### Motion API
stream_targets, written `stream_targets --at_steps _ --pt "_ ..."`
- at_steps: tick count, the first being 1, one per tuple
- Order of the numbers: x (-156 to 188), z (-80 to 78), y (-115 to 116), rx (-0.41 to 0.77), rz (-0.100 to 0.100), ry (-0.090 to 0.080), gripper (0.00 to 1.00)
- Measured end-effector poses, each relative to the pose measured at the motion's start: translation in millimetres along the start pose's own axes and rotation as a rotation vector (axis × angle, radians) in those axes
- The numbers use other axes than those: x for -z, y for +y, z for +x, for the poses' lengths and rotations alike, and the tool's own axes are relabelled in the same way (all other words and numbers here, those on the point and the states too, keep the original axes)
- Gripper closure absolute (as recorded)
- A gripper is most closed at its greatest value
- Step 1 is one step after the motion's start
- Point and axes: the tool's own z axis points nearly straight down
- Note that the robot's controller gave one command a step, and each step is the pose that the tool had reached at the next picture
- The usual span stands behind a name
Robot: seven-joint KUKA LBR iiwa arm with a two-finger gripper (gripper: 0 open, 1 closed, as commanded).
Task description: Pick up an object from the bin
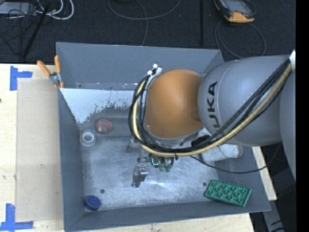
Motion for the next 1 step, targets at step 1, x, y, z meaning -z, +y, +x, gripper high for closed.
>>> stream_targets --at_steps 1 --pt "-56.5 -32.6 -96.8 0.239 0.002 -0.005 0.00"
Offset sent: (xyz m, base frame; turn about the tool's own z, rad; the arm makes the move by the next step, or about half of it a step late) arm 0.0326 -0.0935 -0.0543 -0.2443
